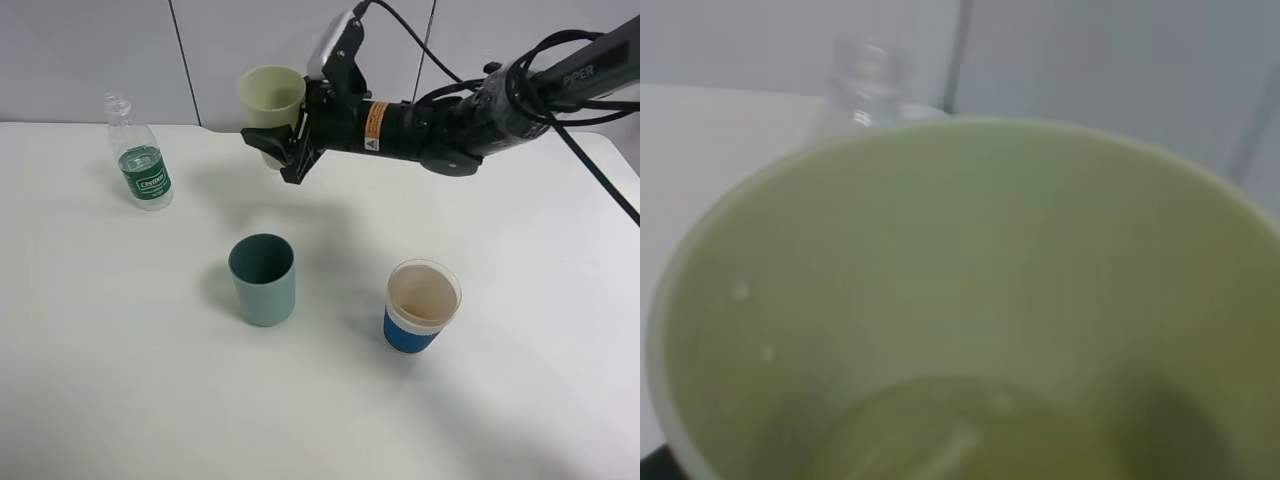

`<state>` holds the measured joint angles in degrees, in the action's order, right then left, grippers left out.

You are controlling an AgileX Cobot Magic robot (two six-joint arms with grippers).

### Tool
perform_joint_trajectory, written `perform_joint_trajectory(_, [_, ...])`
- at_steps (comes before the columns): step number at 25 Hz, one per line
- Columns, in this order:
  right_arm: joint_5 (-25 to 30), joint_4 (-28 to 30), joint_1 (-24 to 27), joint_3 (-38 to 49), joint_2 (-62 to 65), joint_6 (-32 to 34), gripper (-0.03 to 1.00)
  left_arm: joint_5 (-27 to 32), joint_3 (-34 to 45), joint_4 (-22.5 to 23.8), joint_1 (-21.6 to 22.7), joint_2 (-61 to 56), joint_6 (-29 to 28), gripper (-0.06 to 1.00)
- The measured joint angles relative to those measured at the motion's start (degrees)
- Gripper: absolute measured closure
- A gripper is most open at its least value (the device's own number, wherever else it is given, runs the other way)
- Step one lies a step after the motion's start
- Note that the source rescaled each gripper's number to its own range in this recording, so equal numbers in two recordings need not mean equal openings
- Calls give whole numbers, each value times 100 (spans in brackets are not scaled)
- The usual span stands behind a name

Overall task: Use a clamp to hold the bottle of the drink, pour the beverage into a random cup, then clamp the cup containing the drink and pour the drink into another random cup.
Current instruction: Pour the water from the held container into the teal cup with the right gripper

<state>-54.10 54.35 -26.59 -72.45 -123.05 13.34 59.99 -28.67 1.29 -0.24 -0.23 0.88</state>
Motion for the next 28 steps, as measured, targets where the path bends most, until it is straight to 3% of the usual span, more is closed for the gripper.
perform_joint_trajectory(10, [4, 312, -332, -92, 0, -756, 96, 0, 0, 0, 0, 0, 0, -6])
perform_joint_trajectory(17, [8, 509, -332, -92, 10, -1781, 96, 0, 0, 0, 0, 0, 0, -6])
perform_joint_trajectory(28, [-220, 813, -325, -92, 95, -2224, 96, 0, 0, 0, 0, 0, 0, -6])
